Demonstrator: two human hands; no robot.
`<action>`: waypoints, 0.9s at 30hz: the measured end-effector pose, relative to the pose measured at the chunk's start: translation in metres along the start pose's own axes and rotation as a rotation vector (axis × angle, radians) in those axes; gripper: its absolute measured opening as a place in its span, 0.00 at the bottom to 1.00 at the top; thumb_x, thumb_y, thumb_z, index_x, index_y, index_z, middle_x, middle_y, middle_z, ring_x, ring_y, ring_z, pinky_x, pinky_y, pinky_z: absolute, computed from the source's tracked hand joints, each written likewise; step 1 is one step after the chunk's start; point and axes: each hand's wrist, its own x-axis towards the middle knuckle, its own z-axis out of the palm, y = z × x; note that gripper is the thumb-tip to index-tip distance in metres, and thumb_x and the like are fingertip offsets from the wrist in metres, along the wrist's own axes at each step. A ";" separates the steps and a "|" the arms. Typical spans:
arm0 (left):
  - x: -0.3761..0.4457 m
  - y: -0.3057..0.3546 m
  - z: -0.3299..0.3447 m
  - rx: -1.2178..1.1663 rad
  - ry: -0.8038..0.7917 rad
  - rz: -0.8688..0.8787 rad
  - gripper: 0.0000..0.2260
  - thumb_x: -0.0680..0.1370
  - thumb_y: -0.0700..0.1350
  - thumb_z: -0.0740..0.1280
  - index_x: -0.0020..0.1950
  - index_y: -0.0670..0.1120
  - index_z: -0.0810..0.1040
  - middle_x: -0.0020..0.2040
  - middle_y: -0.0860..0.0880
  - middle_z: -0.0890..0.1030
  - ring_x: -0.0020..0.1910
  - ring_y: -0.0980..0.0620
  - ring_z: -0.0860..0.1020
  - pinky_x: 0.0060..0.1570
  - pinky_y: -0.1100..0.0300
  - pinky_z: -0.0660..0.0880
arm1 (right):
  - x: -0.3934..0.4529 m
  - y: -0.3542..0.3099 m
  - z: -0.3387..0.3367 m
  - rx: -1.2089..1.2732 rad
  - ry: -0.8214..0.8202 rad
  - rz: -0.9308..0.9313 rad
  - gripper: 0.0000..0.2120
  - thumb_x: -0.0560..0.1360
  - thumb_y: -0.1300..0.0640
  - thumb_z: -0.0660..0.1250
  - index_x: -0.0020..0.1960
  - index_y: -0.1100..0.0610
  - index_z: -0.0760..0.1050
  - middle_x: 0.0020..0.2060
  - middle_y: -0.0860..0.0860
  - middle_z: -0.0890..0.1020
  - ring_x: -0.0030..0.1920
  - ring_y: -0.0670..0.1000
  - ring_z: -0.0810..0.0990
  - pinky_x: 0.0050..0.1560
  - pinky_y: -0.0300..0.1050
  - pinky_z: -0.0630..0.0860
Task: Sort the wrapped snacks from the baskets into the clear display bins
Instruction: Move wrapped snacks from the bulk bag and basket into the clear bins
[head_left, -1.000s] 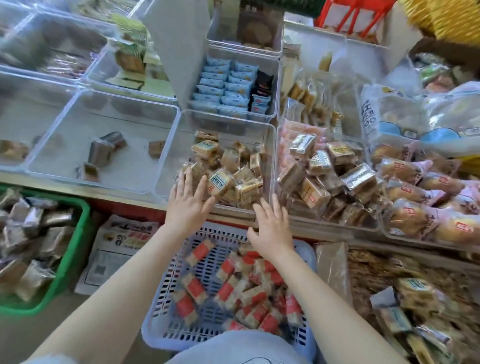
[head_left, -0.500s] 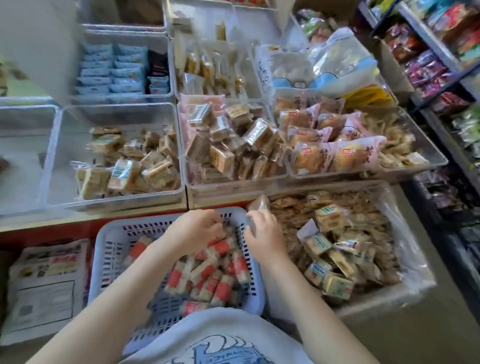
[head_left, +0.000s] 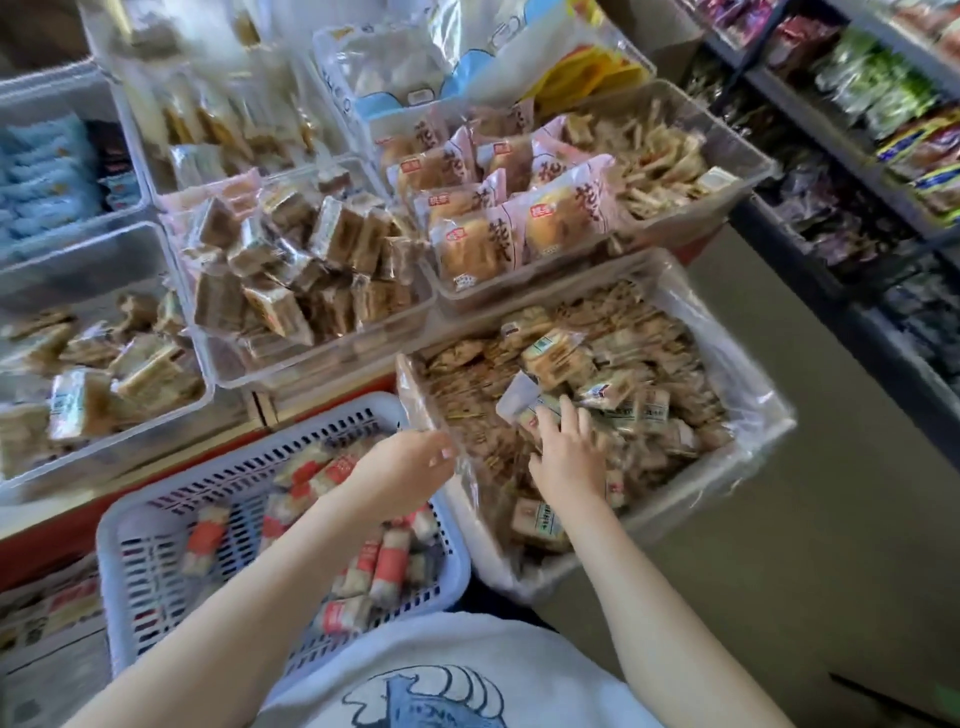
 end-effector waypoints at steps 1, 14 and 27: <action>0.000 0.001 -0.001 -0.001 0.013 -0.003 0.12 0.83 0.49 0.59 0.64 0.53 0.76 0.58 0.52 0.80 0.54 0.50 0.78 0.52 0.55 0.77 | 0.005 -0.001 0.001 -0.013 0.009 0.006 0.30 0.78 0.54 0.68 0.76 0.48 0.60 0.77 0.53 0.59 0.76 0.58 0.56 0.72 0.58 0.60; -0.015 -0.029 -0.015 -0.122 0.353 -0.008 0.29 0.78 0.56 0.67 0.77 0.53 0.61 0.72 0.52 0.66 0.69 0.51 0.66 0.59 0.61 0.69 | 0.009 -0.060 -0.070 0.809 0.198 0.053 0.10 0.74 0.53 0.70 0.54 0.54 0.79 0.45 0.46 0.80 0.46 0.49 0.78 0.42 0.42 0.71; -0.096 -0.186 -0.050 -0.351 0.782 -0.362 0.30 0.79 0.57 0.66 0.78 0.53 0.60 0.65 0.50 0.74 0.61 0.49 0.74 0.47 0.59 0.71 | 0.005 -0.287 -0.062 0.697 -0.169 -0.500 0.14 0.81 0.52 0.62 0.65 0.53 0.73 0.58 0.46 0.78 0.59 0.42 0.74 0.59 0.40 0.71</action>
